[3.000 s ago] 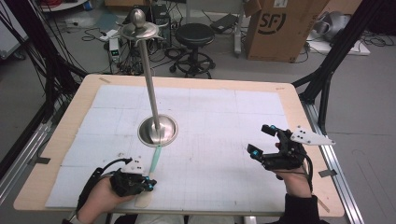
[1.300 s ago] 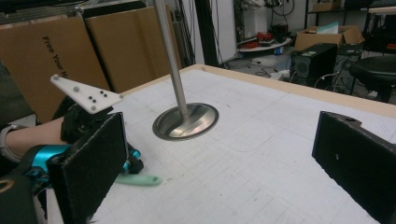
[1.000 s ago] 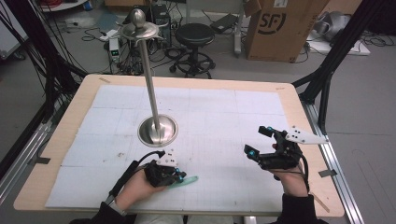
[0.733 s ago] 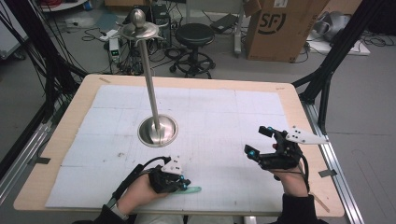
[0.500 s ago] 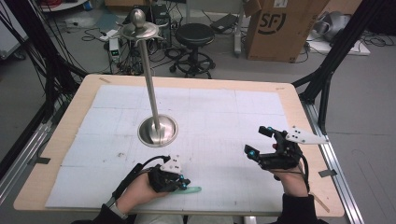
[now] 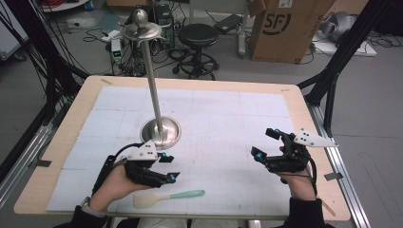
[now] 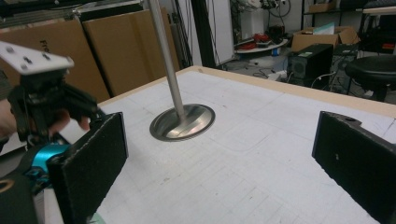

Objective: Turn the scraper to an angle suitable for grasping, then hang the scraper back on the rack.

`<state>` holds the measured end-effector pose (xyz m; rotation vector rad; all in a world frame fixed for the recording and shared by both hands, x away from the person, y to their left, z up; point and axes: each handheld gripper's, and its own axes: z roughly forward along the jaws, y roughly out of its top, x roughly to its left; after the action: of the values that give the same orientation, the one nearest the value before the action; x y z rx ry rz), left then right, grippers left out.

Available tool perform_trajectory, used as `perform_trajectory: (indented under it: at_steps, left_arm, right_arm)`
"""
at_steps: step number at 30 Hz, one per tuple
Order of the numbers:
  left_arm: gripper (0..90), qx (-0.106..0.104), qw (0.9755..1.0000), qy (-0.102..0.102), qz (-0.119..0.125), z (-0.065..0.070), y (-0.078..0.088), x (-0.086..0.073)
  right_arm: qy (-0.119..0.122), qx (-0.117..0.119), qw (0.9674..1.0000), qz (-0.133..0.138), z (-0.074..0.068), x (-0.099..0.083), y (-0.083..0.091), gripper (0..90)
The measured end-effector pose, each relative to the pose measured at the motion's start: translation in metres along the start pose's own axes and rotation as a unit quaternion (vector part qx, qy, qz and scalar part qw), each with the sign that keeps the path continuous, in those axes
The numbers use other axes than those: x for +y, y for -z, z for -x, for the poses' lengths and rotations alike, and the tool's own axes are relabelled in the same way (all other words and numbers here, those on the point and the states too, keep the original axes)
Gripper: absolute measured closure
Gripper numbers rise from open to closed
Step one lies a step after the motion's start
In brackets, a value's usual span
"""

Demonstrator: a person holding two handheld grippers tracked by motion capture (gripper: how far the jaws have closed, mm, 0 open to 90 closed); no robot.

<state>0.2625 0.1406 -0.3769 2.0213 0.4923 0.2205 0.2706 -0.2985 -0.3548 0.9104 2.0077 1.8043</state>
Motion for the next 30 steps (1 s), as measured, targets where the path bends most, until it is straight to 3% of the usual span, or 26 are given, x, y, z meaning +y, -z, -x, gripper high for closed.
perform_trajectory:
  at_steps: [2, 7, 13, 17, 21, 23, 26, 30]
  left_arm:
    - [30.0, 0.011, 0.9997, 0.004, 0.021, -0.004, 0.01, 0.001]
    - [21.4, 0.021, 0.9982, 0.006, 0.056, -0.014, 0.033, 0.001]
    - [14.9, -0.007, 0.9972, 0.019, 0.072, -0.016, 0.039, 0.001]
    - [14.6, -0.026, 0.9987, -0.001, 0.044, -0.011, 0.032, 0.001]
    - [16.0, -0.051, 0.9984, -0.014, 0.021, -0.007, 0.024, 0.003]
    - [19.6, -0.056, 0.998, -0.027, -0.003, -0.005, 0.017, 0.002]
    - [20.3, -0.068, 0.9959, -0.032, -0.051, -0.005, 0.009, 0.002]
    - [21.4, -0.088, 0.9913, -0.044, -0.088, -0.005, 0.002, 0.002]
  right_arm:
    - [0.0, 0.0, 1.0, -0.002, 0.0, 0.0, -0.001, 2.2]
    - [0.004, 0.002, 1.0, -0.004, -0.001, -0.001, -0.003, 2.3]
    - [0.002, 0.0, 1.0, -0.004, 0.0, -0.001, -0.002, 2.2]
    - [0.002, 0.0, 1.0, -0.002, 0.0, -0.001, -0.002, 2.3]
    - [0.0, -0.001, 1.0, -0.001, 0.0, -0.002, 0.001, 2.3]
    - [-0.003, -0.003, 1.0, -0.001, 0.0, -0.003, 0.001, 2.3]
    - [-0.004, -0.003, 1.0, -0.002, -0.001, -0.003, 0.0, 2.3]
    - [0.002, -0.001, 1.0, 0.002, -0.002, -0.001, -0.001, 2.4]
